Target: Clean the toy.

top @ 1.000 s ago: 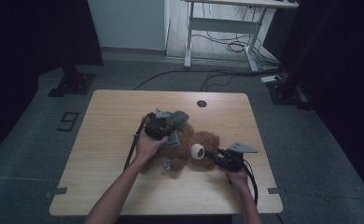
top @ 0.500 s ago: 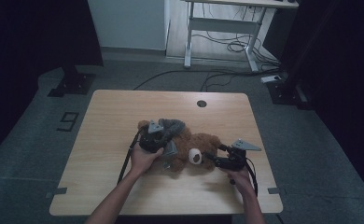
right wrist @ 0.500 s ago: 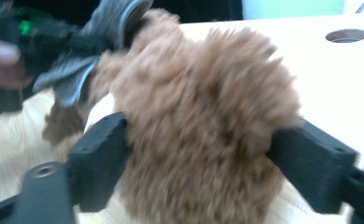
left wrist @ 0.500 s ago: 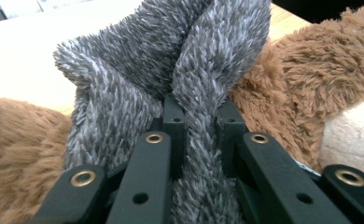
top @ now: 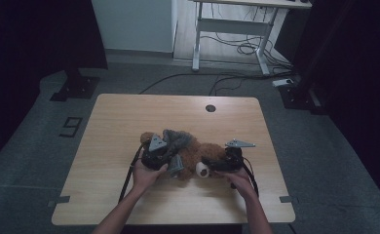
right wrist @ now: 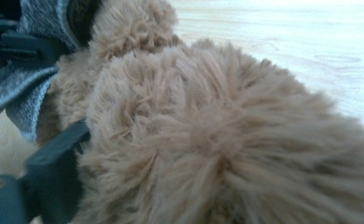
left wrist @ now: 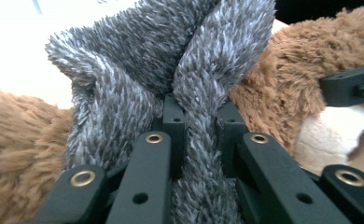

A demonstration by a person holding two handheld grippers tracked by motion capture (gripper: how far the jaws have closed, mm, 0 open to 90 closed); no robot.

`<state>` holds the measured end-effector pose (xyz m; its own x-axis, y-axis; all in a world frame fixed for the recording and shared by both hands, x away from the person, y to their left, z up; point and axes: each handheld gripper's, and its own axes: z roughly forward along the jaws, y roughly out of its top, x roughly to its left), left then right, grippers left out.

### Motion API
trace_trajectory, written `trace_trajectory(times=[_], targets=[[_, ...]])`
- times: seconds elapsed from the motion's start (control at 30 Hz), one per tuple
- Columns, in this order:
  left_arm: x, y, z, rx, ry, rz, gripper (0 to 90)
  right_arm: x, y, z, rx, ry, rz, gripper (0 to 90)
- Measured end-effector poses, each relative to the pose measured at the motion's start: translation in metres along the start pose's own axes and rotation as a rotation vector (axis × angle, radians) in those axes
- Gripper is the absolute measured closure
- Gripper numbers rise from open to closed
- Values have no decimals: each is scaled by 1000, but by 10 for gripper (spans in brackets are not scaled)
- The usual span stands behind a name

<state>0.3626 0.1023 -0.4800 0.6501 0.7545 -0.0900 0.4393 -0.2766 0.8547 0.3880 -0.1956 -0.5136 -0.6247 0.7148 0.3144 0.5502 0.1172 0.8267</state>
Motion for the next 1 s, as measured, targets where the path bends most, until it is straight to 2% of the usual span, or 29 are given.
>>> trace_trajectory(times=[0.23,0.3,0.37,0.47,0.53,0.67,0.8,0.93,1.0], targets=[[-6,-11,-11,-27,-19,-3,777,4,-16,-10,-47,27,-70,306],[-8,-13,-13,-34,-8,8,776,5,-17,-11,-58,33,-77,370],[-10,-13,-15,-41,10,26,776,6,-16,-12,-62,29,-105,422],[-8,-9,-17,-58,18,14,777,7,-11,-13,-68,28,-126,488],[-4,-5,-17,-83,28,9,777,7,-8,-13,-79,20,-130,513],[2,4,-15,-118,47,4,778,7,3,-8,-150,-9,-134,568],[13,16,-9,-133,64,-17,779,8,18,1,-213,-60,-153,578],[22,28,2,-121,75,-27,778,2,33,11,-248,-126,-164,578],[23,30,8,-98,71,-31,777,-4,35,15,-259,-140,-167,574]])
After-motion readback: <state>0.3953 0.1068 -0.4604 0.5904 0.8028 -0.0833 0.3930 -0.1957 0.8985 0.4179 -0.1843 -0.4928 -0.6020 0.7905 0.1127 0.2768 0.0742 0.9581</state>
